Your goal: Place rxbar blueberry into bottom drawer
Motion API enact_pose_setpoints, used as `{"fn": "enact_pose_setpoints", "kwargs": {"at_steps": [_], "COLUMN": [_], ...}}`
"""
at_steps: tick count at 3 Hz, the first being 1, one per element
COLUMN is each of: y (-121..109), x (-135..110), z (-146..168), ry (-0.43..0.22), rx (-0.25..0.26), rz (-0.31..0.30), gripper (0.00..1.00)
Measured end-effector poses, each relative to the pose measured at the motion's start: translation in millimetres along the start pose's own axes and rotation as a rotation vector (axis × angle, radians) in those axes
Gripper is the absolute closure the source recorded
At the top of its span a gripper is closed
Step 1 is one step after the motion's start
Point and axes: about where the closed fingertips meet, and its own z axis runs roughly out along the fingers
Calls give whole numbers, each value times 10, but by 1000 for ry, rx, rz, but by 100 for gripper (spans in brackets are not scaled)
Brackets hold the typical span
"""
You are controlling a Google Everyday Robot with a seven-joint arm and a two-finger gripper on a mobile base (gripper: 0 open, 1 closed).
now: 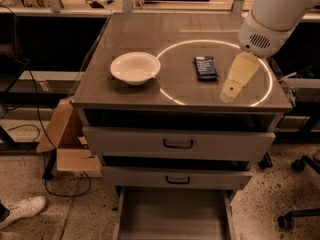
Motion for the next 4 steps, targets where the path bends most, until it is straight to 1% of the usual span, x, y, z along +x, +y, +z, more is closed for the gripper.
{"fn": "enact_pose_setpoints", "kwargs": {"at_steps": [1,2,3,4], "y": [-112,-225,-225,-332], "x": [13,29,28,-110], "z": [126,316,317,385], "ry": [37,91,91,77], "rx": [-8,-32,-32,-30], "rz": [39,77,77,182], "gripper": [0,0,0,0]}}
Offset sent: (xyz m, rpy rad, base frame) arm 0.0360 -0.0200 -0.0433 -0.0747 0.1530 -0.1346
